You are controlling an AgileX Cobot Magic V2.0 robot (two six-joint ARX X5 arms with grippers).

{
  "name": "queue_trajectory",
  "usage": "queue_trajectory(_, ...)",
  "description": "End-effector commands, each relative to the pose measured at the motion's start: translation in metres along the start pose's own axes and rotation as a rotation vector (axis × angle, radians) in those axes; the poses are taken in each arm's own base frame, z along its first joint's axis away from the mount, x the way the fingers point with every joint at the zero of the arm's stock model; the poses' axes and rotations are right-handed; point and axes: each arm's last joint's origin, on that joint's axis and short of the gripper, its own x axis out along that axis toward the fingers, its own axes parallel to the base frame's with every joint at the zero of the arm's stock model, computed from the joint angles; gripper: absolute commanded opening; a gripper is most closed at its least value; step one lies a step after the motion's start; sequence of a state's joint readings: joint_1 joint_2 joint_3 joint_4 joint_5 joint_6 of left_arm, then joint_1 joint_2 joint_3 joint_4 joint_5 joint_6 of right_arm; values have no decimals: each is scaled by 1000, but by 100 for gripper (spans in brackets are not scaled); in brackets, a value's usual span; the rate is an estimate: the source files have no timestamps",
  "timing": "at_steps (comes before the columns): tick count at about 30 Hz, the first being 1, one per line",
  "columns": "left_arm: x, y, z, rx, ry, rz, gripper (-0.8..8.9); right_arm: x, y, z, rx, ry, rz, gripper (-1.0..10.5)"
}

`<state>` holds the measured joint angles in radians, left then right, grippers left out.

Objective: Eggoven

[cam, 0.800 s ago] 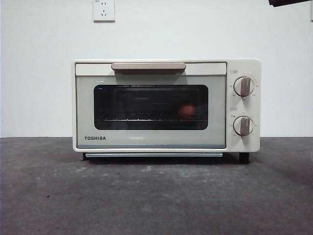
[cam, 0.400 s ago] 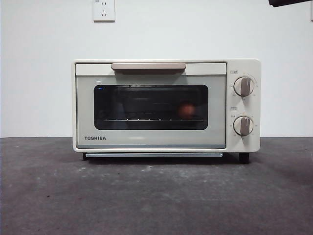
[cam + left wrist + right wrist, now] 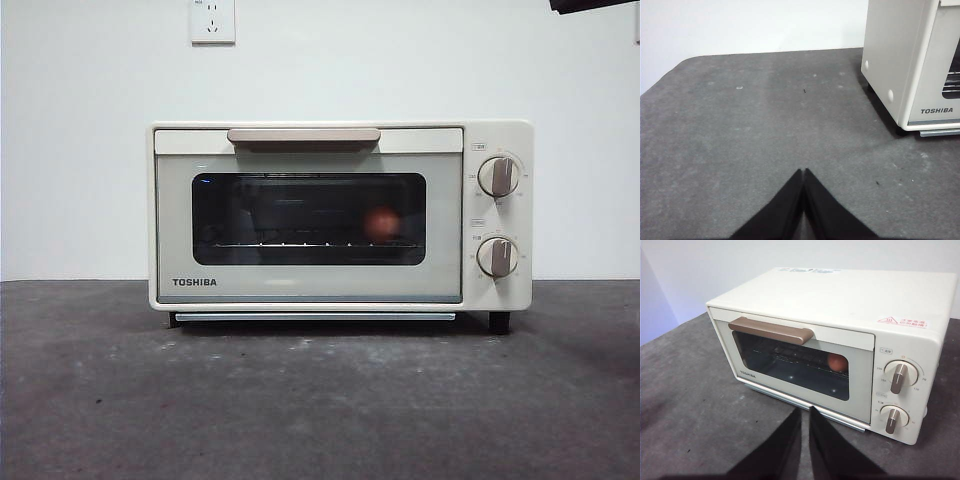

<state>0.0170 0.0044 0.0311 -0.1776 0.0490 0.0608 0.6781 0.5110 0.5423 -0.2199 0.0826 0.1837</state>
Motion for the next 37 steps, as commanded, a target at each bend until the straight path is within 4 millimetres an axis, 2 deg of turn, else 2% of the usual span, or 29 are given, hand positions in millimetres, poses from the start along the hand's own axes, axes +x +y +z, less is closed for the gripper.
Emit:
queue_trajectory(1,3,0,-9,-7,29,2,8,0,1,1,-9,-8,5,5)
queue_trajectory(7,3,0,-9,-7,29,2,8,-1,0,2,-26,-15,-7,5)
queue_trajectory(13,3,0,-9,-7,29,2,8,-19,-23,7,-58,-120,-196,5)
queue_trajectory(17,3,0,-9,-7,29,2,8,-34,-40,1,-60,-183,-346,5)
queue_trajectory(21,3,0,-9,-7,29,2,8,-43,-52,-19,-96,-250,-482,5)
queue_trajectory(26,3,0,-9,-7,29,2,8,-40,-65,-55,-103,-331,-566,5)
queue_trajectory(37,3,0,-9,-7,29,2,8,-23,-81,-111,-67,-242,-602,5)
